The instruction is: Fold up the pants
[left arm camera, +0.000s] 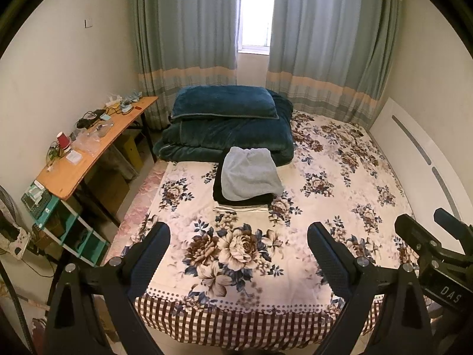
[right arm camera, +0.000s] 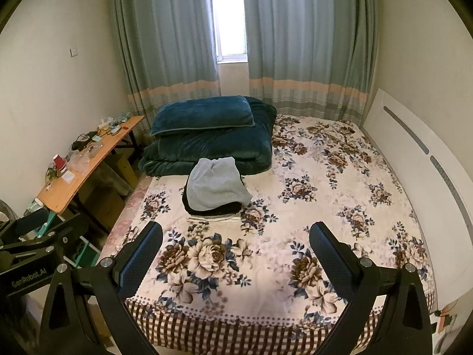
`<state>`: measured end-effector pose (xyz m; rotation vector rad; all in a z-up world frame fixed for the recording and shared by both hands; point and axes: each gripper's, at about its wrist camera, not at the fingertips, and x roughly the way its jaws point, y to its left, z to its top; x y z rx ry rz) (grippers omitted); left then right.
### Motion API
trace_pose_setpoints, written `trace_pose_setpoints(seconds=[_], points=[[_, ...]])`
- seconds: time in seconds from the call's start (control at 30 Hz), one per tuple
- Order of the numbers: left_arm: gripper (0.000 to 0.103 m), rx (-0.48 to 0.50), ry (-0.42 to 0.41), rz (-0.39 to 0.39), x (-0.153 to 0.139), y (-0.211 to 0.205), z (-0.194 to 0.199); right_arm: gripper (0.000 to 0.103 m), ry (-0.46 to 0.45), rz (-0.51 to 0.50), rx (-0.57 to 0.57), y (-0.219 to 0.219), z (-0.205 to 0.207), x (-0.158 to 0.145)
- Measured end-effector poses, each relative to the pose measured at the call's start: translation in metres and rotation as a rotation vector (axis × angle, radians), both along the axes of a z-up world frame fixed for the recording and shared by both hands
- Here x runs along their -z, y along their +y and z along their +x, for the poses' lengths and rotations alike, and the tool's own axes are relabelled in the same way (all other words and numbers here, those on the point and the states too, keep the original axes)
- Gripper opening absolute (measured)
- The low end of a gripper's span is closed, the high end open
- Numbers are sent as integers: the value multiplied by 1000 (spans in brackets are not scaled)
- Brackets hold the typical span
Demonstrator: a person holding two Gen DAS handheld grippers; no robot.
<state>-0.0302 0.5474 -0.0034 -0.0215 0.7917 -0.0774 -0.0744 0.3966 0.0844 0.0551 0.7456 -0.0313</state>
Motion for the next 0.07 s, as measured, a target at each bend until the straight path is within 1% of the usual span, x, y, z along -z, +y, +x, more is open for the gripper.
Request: trace_pose_setpoints(seconds=[0.07], points=[[95,-3,-2,1,-1,-1,0,102,2,0,-2,0,-1,2]])
